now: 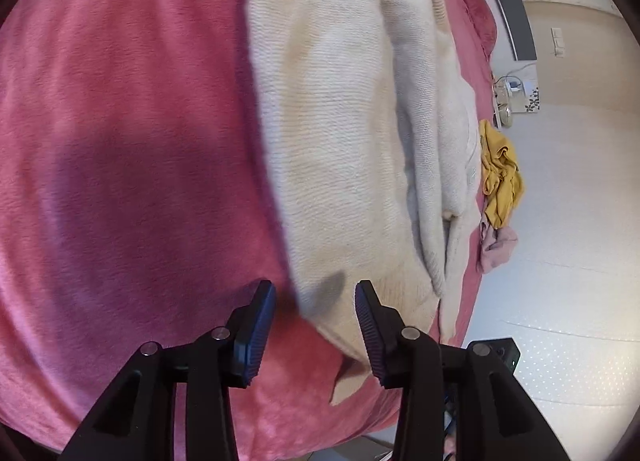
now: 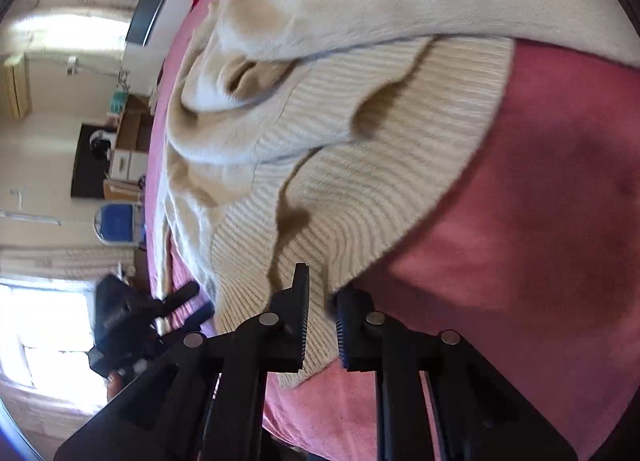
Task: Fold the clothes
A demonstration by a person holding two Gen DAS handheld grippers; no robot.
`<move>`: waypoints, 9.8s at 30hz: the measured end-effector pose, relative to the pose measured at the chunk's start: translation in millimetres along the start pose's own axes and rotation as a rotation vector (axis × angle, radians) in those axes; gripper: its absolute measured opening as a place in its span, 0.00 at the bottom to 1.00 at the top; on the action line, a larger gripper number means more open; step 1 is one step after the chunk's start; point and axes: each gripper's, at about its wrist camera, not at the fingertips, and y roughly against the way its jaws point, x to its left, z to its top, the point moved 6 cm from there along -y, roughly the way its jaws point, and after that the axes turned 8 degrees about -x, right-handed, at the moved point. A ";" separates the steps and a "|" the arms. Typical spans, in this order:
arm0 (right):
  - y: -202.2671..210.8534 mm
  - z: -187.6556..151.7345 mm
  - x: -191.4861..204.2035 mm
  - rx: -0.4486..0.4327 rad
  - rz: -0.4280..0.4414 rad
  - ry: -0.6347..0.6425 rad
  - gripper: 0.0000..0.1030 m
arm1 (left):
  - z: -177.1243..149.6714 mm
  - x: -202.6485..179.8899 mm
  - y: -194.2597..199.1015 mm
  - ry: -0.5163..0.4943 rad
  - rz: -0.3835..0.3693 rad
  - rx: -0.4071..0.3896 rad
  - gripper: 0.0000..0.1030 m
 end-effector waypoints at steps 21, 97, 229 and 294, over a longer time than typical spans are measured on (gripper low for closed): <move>-1.6 -38.9 70.5 0.048 0.063 0.187 0.10 | -1.6 -44.4 96.9 -0.229 -0.087 -0.090 0.03; 44.6 -160.1 141.5 0.013 -0.176 0.672 0.73 | -67.7 90.9 163.0 -0.103 0.009 -0.111 0.22; 207.2 115.3 -108.3 -0.405 -0.237 -0.319 0.69 | 303.9 164.2 318.5 -0.355 0.585 -0.473 0.16; 24.3 43.5 7.9 0.215 -0.209 0.356 0.53 | -30.0 58.4 171.0 -0.439 0.128 -0.130 0.23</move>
